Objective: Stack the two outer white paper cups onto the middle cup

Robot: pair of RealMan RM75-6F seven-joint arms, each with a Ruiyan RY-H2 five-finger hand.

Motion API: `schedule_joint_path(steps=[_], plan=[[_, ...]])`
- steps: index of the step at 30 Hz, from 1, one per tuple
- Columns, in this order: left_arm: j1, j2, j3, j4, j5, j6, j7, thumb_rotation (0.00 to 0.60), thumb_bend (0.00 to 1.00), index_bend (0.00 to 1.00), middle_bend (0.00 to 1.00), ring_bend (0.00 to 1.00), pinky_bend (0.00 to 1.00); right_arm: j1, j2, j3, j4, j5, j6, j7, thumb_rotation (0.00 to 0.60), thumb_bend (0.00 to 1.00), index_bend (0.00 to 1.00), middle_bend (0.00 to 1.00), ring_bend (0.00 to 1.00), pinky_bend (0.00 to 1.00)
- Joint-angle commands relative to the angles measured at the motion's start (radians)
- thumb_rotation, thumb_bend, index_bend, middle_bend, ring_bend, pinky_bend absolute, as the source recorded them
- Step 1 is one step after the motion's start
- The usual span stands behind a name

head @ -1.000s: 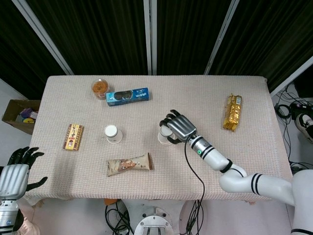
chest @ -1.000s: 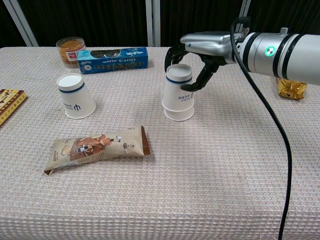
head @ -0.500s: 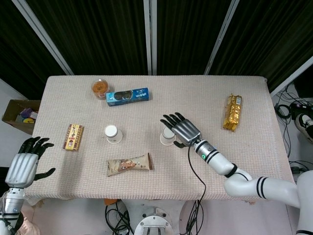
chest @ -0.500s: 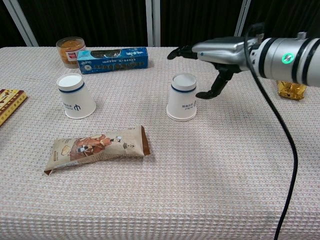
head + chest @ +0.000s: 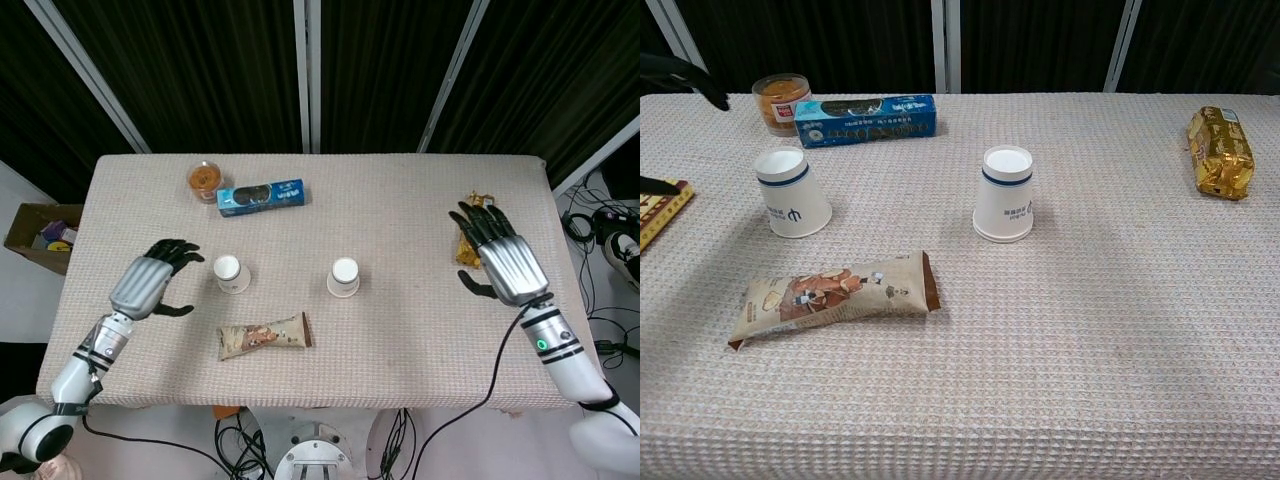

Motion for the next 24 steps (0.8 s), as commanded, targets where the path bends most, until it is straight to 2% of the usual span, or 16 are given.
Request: schedule_joint_path(steps=[1, 6, 10, 13, 17, 24], plan=[[-0.092, -0.050, -0.035, 0.013, -0.072, -0.109, 0.024, 0.600, 0.09, 0.25, 0.15, 0.11, 0.12, -0.067, 0.024, -0.031, 0.018, -0.045, 0.060, 0.065, 0.600, 0.26, 0.00, 0.00, 0.00, 0.00], [-0.169, -0.083, -0.056, 0.039, -0.174, -0.204, 0.058, 0.600, 0.09, 0.25, 0.14, 0.11, 0.12, -0.122, -0.007, -0.053, 0.090, -0.080, 0.094, 0.140, 0.600, 0.26, 0.00, 0.00, 0.00, 0.00], [-0.211, -0.110, -0.062, 0.076, -0.255, -0.238, 0.111, 0.600, 0.11, 0.25, 0.14, 0.11, 0.12, -0.150, -0.030, -0.054, 0.138, -0.091, 0.111, 0.191, 0.600, 0.26, 0.00, 0.00, 0.00, 0.00], [-0.232, -0.120, -0.058, 0.095, -0.319, -0.244, 0.167, 0.600, 0.14, 0.26, 0.16, 0.13, 0.12, -0.163, -0.040, -0.055, 0.167, -0.103, 0.116, 0.216, 0.600, 0.26, 0.00, 0.00, 0.00, 0.00], [-0.249, -0.127, -0.043, 0.105, -0.391, -0.249, 0.222, 0.600, 0.16, 0.30, 0.23, 0.22, 0.13, -0.175, -0.050, -0.051, 0.192, -0.111, 0.118, 0.238, 0.600, 0.26, 0.00, 0.00, 0.00, 0.00], [-0.274, -0.140, -0.028, 0.128, -0.461, -0.256, 0.243, 0.600, 0.20, 0.34, 0.29, 0.25, 0.13, -0.186, -0.068, -0.045, 0.224, -0.117, 0.103, 0.259, 0.600, 0.26, 0.00, 0.00, 0.00, 0.00]])
